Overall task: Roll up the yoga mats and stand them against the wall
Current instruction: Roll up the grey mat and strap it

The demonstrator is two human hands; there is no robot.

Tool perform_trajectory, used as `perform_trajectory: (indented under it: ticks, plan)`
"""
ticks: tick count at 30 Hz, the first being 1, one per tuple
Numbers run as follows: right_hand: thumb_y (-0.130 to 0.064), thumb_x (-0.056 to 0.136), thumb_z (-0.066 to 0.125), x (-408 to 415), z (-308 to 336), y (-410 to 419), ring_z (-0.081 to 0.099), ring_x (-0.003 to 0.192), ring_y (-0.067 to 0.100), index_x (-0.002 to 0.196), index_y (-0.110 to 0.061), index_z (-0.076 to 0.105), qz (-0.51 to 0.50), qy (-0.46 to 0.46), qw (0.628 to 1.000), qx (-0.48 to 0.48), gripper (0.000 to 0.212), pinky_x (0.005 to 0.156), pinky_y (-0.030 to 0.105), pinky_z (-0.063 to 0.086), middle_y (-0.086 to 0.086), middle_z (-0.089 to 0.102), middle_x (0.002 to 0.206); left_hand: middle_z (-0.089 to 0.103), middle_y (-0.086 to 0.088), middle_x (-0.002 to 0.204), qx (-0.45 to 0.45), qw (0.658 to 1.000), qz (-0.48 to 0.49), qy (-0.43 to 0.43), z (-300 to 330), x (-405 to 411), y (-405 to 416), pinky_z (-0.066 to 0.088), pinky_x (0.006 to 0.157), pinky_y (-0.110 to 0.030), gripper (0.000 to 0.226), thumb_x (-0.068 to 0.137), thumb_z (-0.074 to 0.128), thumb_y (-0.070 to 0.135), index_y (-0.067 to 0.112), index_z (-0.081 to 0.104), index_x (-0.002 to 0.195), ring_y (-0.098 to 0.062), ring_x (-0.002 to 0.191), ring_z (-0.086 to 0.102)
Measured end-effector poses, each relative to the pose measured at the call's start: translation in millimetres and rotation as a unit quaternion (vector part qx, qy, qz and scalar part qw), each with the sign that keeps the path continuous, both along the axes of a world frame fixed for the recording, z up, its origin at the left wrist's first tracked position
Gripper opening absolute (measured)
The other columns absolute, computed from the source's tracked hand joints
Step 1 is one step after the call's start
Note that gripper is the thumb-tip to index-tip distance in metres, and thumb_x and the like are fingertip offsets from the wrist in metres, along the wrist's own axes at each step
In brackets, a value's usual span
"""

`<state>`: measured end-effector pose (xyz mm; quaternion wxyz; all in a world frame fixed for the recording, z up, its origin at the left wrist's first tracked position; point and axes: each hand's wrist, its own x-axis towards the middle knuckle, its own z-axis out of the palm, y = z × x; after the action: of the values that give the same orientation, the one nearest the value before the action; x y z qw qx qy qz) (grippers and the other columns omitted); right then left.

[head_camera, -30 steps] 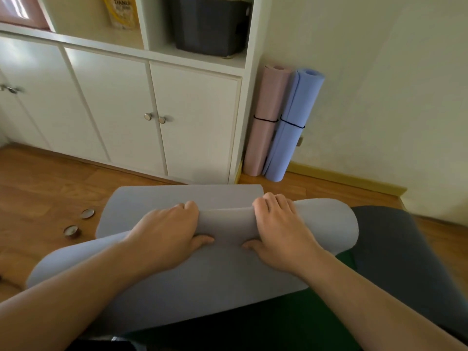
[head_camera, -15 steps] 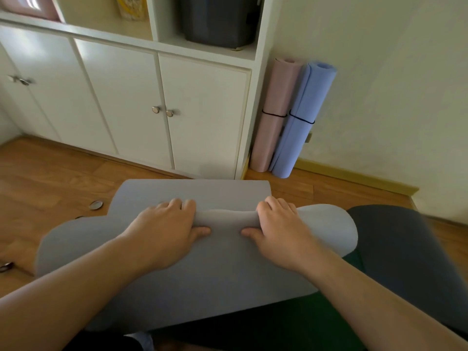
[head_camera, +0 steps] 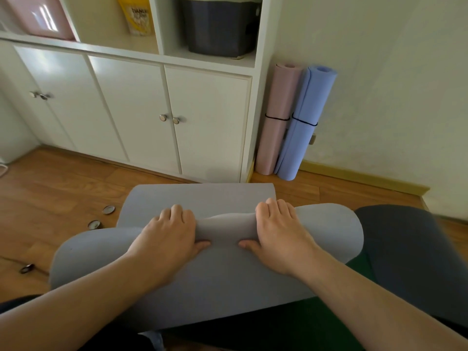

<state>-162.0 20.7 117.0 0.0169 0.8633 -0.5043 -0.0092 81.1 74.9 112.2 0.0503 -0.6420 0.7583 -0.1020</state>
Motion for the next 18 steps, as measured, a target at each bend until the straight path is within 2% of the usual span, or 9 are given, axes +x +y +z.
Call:
perform_trajectory:
  ticks: [2,5,7,9,11,13,15,18]
  plan:
    - [-0.073,0.097,0.052,1.8,0.7,-0.3,0.045,0.099,0.02,0.114,-0.021,0.043,0.0,-0.008,1.0,0.0,0.056,0.096,0.037,0.043,0.002,0.048,0.111,0.057,-0.001,0.1,-0.005,1.0,-0.003,-0.021,1.2,2.5,2.9,0.057,0.076,-0.03,0.072,0.09,0.019,0.082,0.02,0.05,0.108,-0.016,0.084,0.059]
    - [-0.074,0.096,0.055,4.3,3.4,-2.1,0.051,0.094,0.019,0.109,-0.023,0.041,0.017,-0.022,1.0,0.003,0.054,0.089,0.035,0.048,0.0,0.053,0.107,0.054,0.006,0.089,0.008,0.999,0.005,-0.05,9.6,5.9,5.2,0.054,0.066,-0.024,0.067,0.091,0.025,0.087,0.023,0.041,0.103,-0.011,0.074,0.059]
    - [-0.075,0.094,0.056,3.4,6.6,-3.6,0.056,0.088,0.017,0.106,-0.024,0.041,0.022,-0.03,0.999,0.006,0.054,0.082,0.035,0.052,-0.002,0.057,0.101,0.056,0.009,0.086,0.026,0.999,-0.006,-0.046,15.0,6.3,4.5,0.055,0.067,-0.022,0.062,0.093,0.024,0.084,0.026,0.043,0.104,-0.009,0.072,0.062]
    - [-0.079,0.094,0.053,0.5,10.1,-6.2,0.059,0.077,0.014,0.104,-0.026,0.042,0.026,-0.034,0.999,0.01,0.055,0.071,0.034,0.055,-0.005,0.058,0.091,0.063,0.009,0.092,0.048,0.998,-0.017,-0.041,18.0,9.7,0.0,0.056,0.071,-0.022,0.06,0.095,0.022,0.082,0.029,0.048,0.108,-0.01,0.078,0.066]
    - [-0.082,0.094,0.048,-2.3,12.7,-8.8,0.058,0.069,0.011,0.099,-0.027,0.044,0.037,-0.035,0.999,0.017,0.055,0.065,0.033,0.053,-0.009,0.058,0.083,0.062,0.009,0.093,0.077,0.997,-0.027,-0.008,24.4,17.9,-6.2,0.053,0.073,-0.025,0.059,0.092,0.021,0.083,0.031,0.046,0.102,-0.011,0.081,0.064]
    - [-0.085,0.092,0.046,-4.0,14.1,-9.2,0.056,0.067,0.008,0.092,-0.03,0.045,0.054,-0.032,0.998,0.028,0.054,0.063,0.03,0.05,-0.011,0.058,0.078,0.057,0.012,0.086,0.138,0.988,-0.044,0.05,33.3,28.3,-9.0,0.048,0.07,-0.025,0.053,0.091,0.026,0.083,0.033,0.043,0.098,-0.007,0.075,0.058]
    - [-0.087,0.09,0.046,-5.9,15.4,-8.4,0.054,0.066,0.007,0.087,-0.032,0.043,0.07,-0.03,0.996,0.046,0.055,0.061,0.03,0.045,-0.011,0.055,0.075,0.057,0.013,0.083,0.189,0.975,-0.062,0.095,40.0,33.9,-6.3,0.043,0.064,-0.02,0.043,0.095,0.031,0.078,0.037,0.038,0.1,-0.004,0.07,0.057]
    - [-0.079,0.096,0.046,-14.3,21.0,-9.9,0.055,0.068,0.01,0.091,-0.03,0.043,0.078,-0.071,0.987,0.121,0.049,0.061,0.031,0.041,-0.006,0.057,0.075,0.061,0.011,0.082,0.202,0.969,-0.07,0.128,40.3,32.4,-2.1,0.04,0.06,-0.017,0.034,0.101,0.033,0.07,0.037,0.034,0.109,-0.005,0.071,0.059]
